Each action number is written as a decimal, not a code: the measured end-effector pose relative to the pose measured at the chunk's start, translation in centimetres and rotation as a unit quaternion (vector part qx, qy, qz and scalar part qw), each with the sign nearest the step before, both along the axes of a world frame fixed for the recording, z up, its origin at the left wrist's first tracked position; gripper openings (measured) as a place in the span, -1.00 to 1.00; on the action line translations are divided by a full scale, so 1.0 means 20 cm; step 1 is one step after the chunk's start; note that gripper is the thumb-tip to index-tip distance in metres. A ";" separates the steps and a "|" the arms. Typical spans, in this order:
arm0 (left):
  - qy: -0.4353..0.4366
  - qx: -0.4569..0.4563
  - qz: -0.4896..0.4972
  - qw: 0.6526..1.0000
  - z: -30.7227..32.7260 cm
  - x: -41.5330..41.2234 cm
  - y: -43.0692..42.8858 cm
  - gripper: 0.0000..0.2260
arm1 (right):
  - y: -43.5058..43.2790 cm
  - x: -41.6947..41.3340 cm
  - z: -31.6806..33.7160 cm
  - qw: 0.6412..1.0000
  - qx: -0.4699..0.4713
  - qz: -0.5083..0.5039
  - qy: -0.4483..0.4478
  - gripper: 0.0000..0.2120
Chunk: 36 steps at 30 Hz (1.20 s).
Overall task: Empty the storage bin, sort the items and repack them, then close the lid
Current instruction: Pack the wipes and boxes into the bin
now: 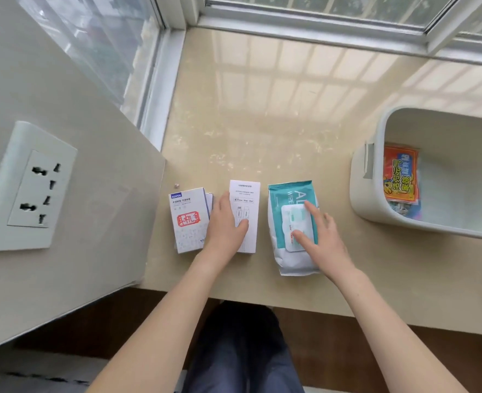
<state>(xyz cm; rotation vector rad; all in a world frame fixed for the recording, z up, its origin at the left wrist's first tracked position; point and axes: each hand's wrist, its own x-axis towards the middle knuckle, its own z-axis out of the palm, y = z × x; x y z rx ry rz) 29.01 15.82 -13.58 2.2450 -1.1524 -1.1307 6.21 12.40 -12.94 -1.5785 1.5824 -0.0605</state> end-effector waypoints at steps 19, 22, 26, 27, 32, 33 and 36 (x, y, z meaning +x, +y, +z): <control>0.199 0.036 0.162 0.966 -0.10 -0.10 0.02 -0.50 | 0.01 0.06 -0.04 0.990 0.038 -0.097 -0.093 -0.32; 0.227 0.043 0.144 0.962 -0.11 -0.09 0.03 -0.53 | 0.01 0.06 -0.05 0.984 0.047 -0.122 -0.121 -0.31; 0.247 0.038 0.128 0.960 -0.09 -0.09 0.04 -0.52 | 0.03 0.06 -0.06 0.969 0.052 -0.164 -0.175 -0.26; 0.250 0.037 0.130 0.959 -0.09 -0.09 0.04 -0.52 | 0.04 0.05 -0.06 0.966 0.050 -0.171 -0.186 -0.25; 0.267 0.031 0.137 0.953 -0.09 -0.09 0.06 -0.54 | 0.03 0.04 -0.08 0.961 0.049 -0.177 -0.208 -0.24; 0.271 0.029 0.136 0.953 -0.09 -0.08 0.07 -0.52 | 0.03 0.04 -0.08 0.960 0.049 -0.177 -0.212 -0.24; 0.277 0.026 0.125 0.952 -0.08 -0.07 0.08 -0.47 | 0.04 0.02 -0.05 0.956 0.038 -0.182 -0.227 -0.25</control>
